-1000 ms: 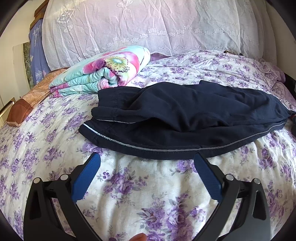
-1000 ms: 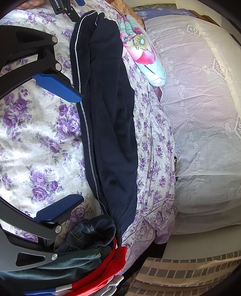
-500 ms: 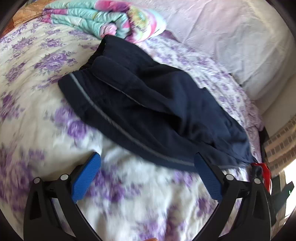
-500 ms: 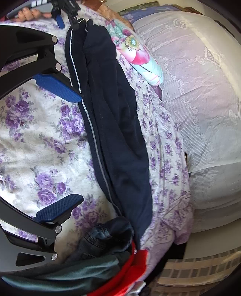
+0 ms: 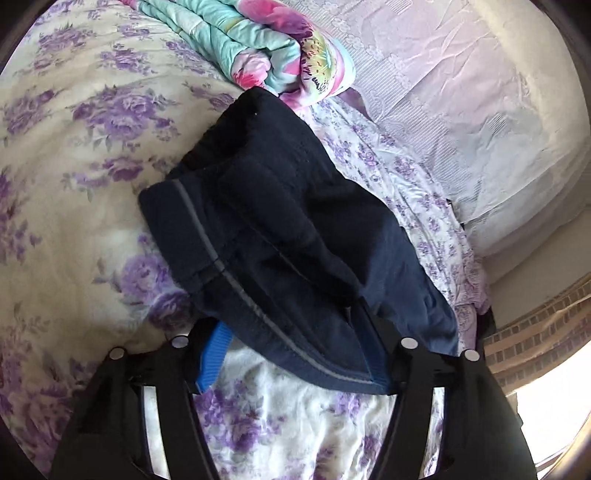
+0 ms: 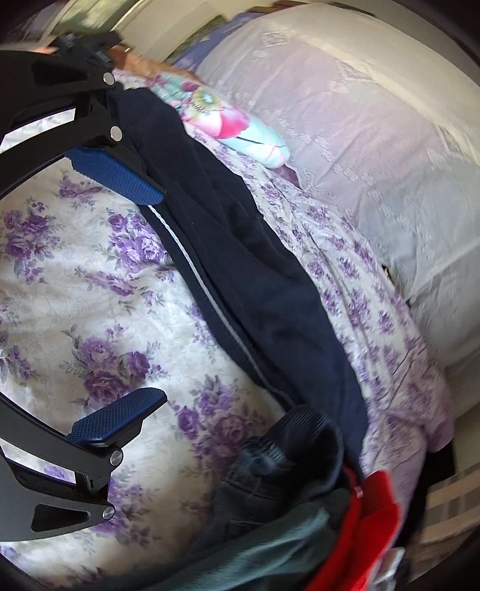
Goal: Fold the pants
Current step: 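Grasp the pants waistband with the left gripper while the right gripper approaches the leg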
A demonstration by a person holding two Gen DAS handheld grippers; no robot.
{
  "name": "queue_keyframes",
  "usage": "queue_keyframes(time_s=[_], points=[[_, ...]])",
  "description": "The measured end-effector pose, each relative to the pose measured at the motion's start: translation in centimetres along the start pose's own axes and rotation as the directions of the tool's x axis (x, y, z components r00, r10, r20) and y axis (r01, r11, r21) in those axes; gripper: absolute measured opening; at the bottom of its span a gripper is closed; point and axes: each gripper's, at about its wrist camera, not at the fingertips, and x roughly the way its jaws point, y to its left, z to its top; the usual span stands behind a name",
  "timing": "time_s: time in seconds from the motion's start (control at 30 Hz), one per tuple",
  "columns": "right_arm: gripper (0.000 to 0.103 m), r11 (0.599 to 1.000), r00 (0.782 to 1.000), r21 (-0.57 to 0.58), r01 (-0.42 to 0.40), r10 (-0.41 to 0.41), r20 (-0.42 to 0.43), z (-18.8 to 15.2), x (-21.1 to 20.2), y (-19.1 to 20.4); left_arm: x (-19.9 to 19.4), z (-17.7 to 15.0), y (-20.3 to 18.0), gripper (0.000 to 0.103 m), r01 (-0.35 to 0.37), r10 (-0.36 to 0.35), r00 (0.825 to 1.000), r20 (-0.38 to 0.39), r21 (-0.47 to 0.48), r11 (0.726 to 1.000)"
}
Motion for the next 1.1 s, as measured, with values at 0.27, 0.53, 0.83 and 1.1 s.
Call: queue_keyframes(time_s=[0.27,0.53,0.83,1.1], points=[[0.100,1.000,1.000,0.014,0.005,-0.005,-0.016,0.0,0.4,-0.5,-1.7,-0.6,2.3,0.031,0.063,-0.061,0.998,0.022,-0.100,0.993],[0.100,1.000,1.000,0.023,0.011,-0.010,-0.023,0.0,0.7,-0.9,0.1,-0.1,1.8,0.015,0.017,-0.020,0.999,-0.031,-0.093,0.996],[0.100,1.000,0.999,0.006,0.023,-0.023,-0.026,0.1,0.9,-0.7,0.9,0.5,2.0,0.014,-0.026,0.024,1.000,-0.020,-0.101,0.995],[0.100,0.999,1.000,0.042,0.014,-0.013,-0.021,-0.1,-0.3,-1.7,-7.8,0.8,1.3,0.008,0.193,-0.188,0.980,0.069,-0.069,0.979]])
